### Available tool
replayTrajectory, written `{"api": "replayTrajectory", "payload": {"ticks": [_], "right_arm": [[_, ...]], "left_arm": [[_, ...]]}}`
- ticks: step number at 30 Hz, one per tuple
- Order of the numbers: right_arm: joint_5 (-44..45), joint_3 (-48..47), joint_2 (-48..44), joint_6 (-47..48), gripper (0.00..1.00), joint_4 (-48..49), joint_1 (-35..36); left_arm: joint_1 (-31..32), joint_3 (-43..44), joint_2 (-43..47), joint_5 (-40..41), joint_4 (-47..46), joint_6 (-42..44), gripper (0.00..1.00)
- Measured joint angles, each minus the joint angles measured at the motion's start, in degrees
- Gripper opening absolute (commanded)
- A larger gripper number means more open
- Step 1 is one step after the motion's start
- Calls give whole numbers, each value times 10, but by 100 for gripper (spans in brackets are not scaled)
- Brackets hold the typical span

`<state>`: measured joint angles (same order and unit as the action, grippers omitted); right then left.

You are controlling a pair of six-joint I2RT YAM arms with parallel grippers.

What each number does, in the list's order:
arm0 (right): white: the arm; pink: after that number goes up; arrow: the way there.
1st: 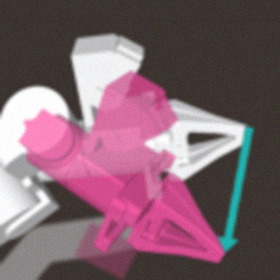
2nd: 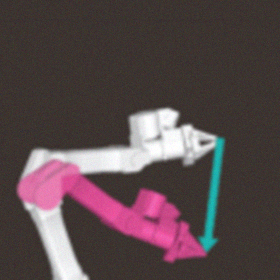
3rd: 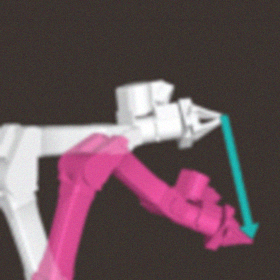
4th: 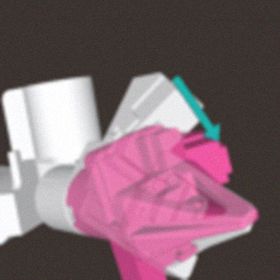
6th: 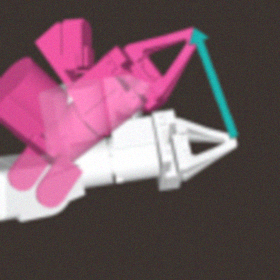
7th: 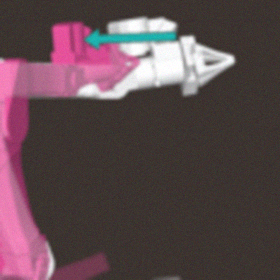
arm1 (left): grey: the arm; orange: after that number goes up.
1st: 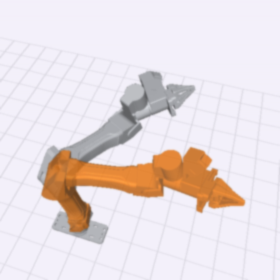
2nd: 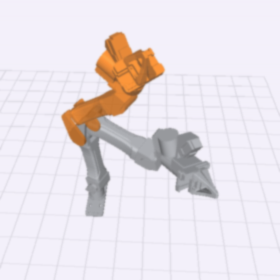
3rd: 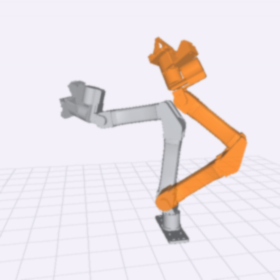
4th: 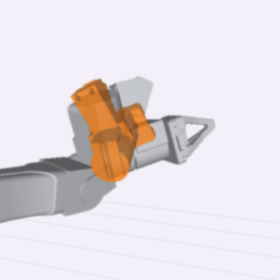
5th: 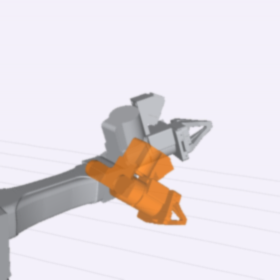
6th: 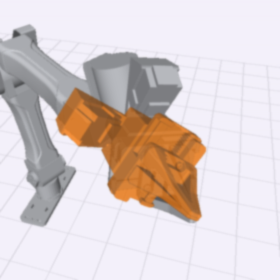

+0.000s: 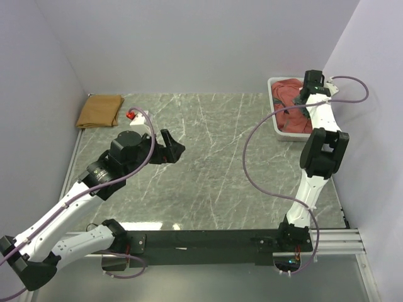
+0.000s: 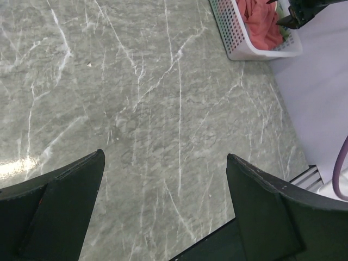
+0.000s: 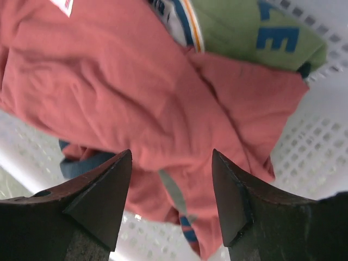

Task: Fold and stack the tank tops
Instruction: Grab the tank top from the pile

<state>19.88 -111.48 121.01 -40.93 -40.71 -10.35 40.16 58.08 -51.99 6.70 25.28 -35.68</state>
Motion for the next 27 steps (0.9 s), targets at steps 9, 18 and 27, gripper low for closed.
{"api": "replayTrajectory", "payload": {"ticks": [9, 18, 27], "right_arm": [[-51, -19, 56, 1, 67, 57, -7], [-59, -21, 94, 9, 8, 75, -3], [-49, 43, 3, 12, 0, 96, -3]], "left_arm": [[0, -9, -7, -3, 10, 20, 99], [0, -16, -19, 2, 9, 21, 99], [0, -16, -21, 38, 8, 14, 99]]}}
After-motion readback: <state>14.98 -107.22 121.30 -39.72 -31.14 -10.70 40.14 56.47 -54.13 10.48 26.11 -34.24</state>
